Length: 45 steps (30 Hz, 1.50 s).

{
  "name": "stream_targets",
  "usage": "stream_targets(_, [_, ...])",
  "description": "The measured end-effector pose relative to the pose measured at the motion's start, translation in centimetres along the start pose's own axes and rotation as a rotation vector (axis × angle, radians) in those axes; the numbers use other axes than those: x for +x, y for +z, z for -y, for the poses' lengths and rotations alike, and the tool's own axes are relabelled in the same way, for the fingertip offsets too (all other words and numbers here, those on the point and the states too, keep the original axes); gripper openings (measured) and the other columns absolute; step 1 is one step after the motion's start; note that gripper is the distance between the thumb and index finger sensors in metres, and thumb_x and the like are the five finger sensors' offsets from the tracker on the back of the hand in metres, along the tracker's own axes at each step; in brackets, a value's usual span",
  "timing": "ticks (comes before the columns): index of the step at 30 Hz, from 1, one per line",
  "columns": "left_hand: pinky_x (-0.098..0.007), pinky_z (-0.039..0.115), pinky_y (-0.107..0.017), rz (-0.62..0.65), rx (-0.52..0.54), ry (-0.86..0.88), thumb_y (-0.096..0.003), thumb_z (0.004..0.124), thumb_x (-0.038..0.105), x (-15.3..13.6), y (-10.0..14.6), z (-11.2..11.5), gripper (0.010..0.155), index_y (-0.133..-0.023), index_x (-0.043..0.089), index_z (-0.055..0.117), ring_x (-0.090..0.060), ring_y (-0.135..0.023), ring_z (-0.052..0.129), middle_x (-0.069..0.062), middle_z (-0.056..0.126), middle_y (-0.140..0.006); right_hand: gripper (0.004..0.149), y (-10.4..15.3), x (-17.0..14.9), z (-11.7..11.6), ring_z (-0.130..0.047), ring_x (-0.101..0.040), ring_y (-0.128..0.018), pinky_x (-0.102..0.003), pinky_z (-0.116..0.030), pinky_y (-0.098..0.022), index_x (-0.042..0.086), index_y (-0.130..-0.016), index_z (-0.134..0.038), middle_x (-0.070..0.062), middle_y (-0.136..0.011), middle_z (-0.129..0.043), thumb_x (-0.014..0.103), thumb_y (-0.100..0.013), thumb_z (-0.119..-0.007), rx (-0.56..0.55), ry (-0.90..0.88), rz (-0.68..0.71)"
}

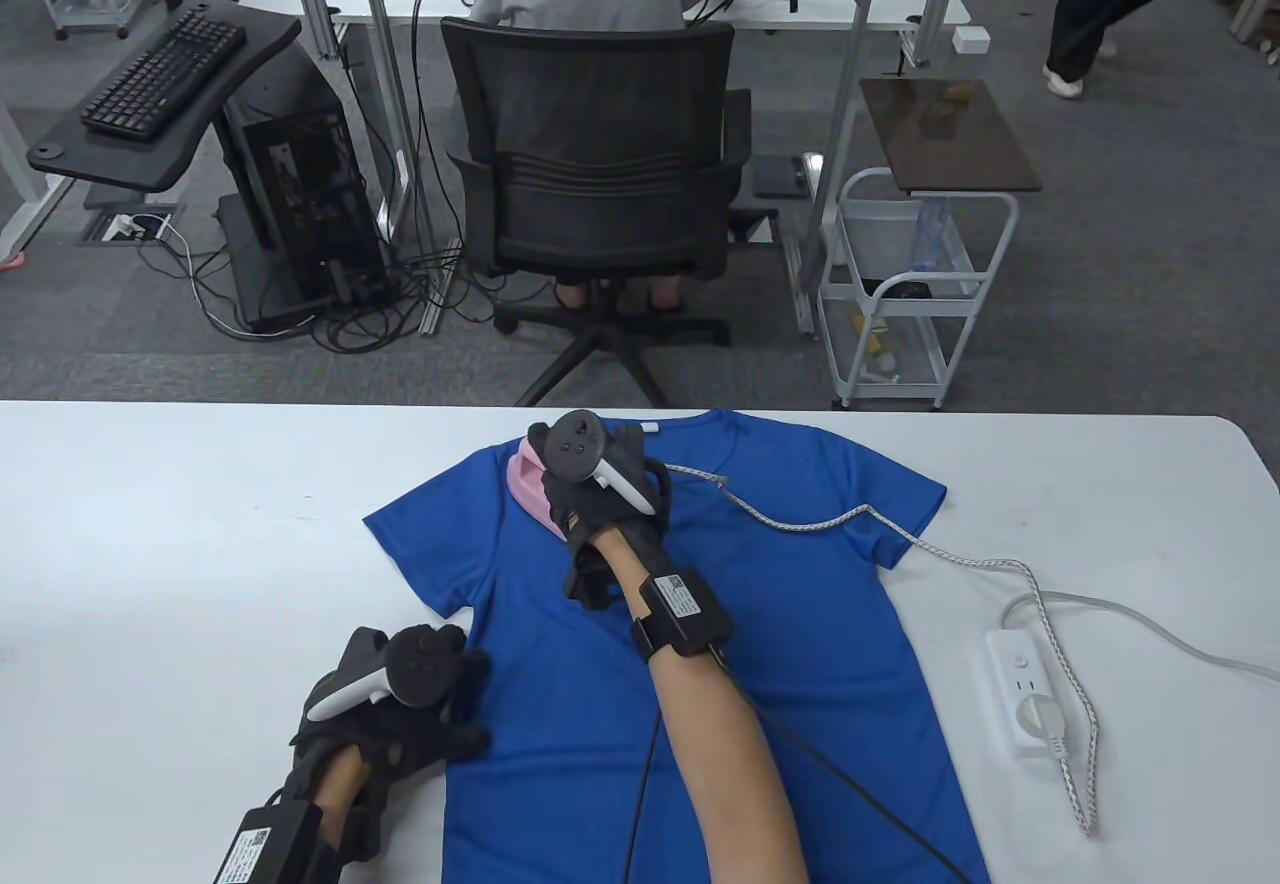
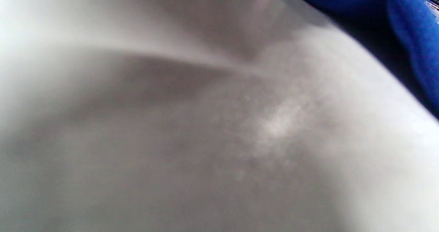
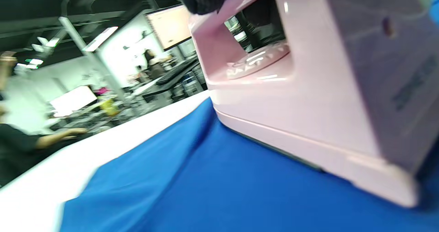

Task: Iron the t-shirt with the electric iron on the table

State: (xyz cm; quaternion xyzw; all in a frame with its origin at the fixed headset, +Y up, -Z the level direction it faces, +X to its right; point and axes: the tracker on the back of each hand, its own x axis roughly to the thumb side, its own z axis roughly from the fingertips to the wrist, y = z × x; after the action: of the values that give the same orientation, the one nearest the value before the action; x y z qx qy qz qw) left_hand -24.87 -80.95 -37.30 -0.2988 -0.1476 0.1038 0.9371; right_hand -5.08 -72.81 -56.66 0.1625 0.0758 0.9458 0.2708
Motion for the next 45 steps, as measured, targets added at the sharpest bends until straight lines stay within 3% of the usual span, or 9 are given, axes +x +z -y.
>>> stream_targets(5, [-0.054, 0.012, -0.072, 0.0, -0.001, 0.0, -0.0455, 0.068, 0.062, 0.0, 0.0, 0.0, 0.082, -0.106, 0.035, 0.019, -0.033, -0.106, 0.001, 0.0, 0.003, -0.115, 0.057, -0.4, -0.3, 0.7, -0.08, -0.047, -0.084, -0.06, -0.068, -0.065, 0.031, -0.105, -0.06, -0.025, -0.105, -0.067, 0.018, -0.051, -0.076, -0.004, 0.03, -0.053])
stream_targets(11, [-0.054, 0.012, -0.072, 0.0, -0.001, 0.001, -0.0454, 0.068, 0.062, 0.0, 0.0, 0.0, 0.082, -0.106, 0.036, 0.019, -0.033, -0.106, 0.001, 0.0, 0.003, -0.115, 0.054, -0.7, -2.7, 1.7, -0.086, -0.043, -0.079, -0.056, -0.073, -0.062, 0.037, -0.099, -0.068, -0.02, -0.104, -0.073, 0.02, -0.048, -0.077, -0.241, 0.143, -0.204])
stream_targets(20, [-0.054, 0.012, -0.072, 0.0, -0.003, 0.004, -0.0454, 0.068, 0.062, 0.0, 0.0, 0.0, 0.082, -0.106, 0.035, 0.019, -0.033, -0.105, 0.001, 0.0, 0.003, -0.115, 0.054, 2.3, -4.0, 2.0, -0.088, -0.044, -0.076, -0.057, -0.075, -0.059, 0.034, -0.099, -0.068, -0.024, -0.101, -0.074, 0.02, -0.048, -0.076, -0.381, 0.287, -0.202])
stream_targets(25, [-0.054, 0.012, -0.071, 0.003, -0.001, 0.006, -0.0455, 0.068, 0.061, 0.0, 0.0, -0.1, 0.082, -0.106, 0.035, 0.02, -0.033, -0.105, 0.001, 0.0, 0.003, -0.115, 0.054, 2.7, -4.9, 2.5, -0.088, -0.045, -0.075, -0.057, -0.075, -0.058, 0.032, -0.101, -0.065, -0.026, -0.101, -0.072, 0.02, -0.05, -0.074, -0.343, 0.284, -0.257])
stream_targets(32, [-0.054, 0.013, -0.071, 0.003, 0.001, 0.005, -0.0455, 0.068, 0.061, 0.0, -0.1, -0.1, 0.081, -0.105, 0.034, 0.021, -0.034, -0.105, 0.001, -0.001, 0.003, -0.115, 0.055, 0.9, -5.1, 2.9, -0.081, -0.047, -0.081, -0.059, -0.069, -0.063, 0.033, -0.104, -0.059, -0.025, -0.107, -0.064, 0.019, -0.052, -0.071, -0.273, 0.239, -0.298])
stream_targets(38, [-0.054, 0.012, -0.071, -0.002, 0.001, -0.001, -0.0456, 0.068, 0.062, 0.0, -0.1, 0.0, 0.081, -0.105, 0.035, 0.02, -0.034, -0.105, 0.001, 0.0, 0.003, -0.114, 0.058, -0.6, -4.9, 2.7, -0.08, -0.046, -0.082, -0.058, -0.07, -0.063, 0.033, -0.107, -0.05, -0.023, -0.109, -0.061, 0.021, -0.054, -0.069, -0.24, 0.4, -0.343])
stream_targets(45, [-0.054, 0.012, -0.071, -0.003, -0.001, 0.002, -0.0453, 0.068, 0.062, 0.0, -0.1, 0.0, 0.081, -0.105, 0.035, 0.02, -0.033, -0.105, 0.001, 0.0, 0.003, -0.114, 0.058, 0.1, -4.9, 2.9, -0.081, -0.045, -0.081, -0.057, -0.071, -0.062, 0.034, -0.106, -0.05, -0.023, -0.108, -0.062, 0.022, -0.053, -0.071, -0.224, 0.402, -0.321])
